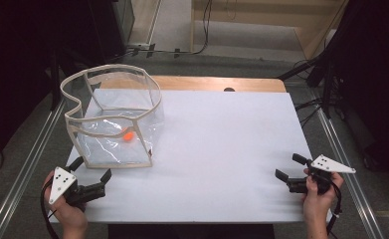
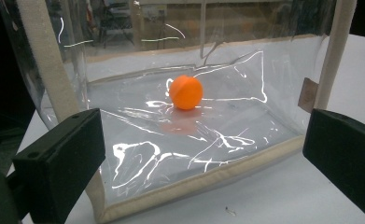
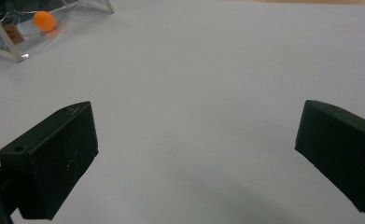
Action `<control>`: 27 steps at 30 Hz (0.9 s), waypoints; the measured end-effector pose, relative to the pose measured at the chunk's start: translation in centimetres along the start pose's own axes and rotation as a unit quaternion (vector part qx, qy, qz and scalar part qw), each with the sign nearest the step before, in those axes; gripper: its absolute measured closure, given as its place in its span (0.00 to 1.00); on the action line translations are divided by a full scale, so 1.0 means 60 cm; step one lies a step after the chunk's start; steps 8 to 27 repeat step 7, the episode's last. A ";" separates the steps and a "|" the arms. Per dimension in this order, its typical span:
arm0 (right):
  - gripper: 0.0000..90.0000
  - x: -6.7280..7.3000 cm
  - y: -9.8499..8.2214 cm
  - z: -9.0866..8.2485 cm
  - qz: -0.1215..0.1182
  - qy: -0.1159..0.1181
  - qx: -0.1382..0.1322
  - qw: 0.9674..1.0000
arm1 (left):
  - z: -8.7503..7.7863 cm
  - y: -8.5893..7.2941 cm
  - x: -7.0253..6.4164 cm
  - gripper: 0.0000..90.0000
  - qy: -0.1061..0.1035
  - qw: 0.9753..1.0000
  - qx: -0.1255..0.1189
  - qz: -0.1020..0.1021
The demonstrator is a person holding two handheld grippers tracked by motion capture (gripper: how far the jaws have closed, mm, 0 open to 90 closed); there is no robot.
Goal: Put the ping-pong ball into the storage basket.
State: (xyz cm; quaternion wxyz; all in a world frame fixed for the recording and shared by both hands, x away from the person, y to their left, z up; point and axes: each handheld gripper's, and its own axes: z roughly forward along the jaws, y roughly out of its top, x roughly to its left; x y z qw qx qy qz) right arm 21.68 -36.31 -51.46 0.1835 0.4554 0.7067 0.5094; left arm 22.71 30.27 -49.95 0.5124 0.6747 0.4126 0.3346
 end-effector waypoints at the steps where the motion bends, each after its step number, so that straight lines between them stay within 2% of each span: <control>1: 0.00 0.000 0.000 0.000 0.000 0.000 0.000 1.000 | 0.000 0.000 0.000 0.00 0.000 1.000 0.000 0.000; 27: 0.00 0.000 0.000 -0.002 0.002 -0.004 -0.006 1.000 | 0.001 0.000 -0.001 0.00 0.000 1.000 0.002 0.002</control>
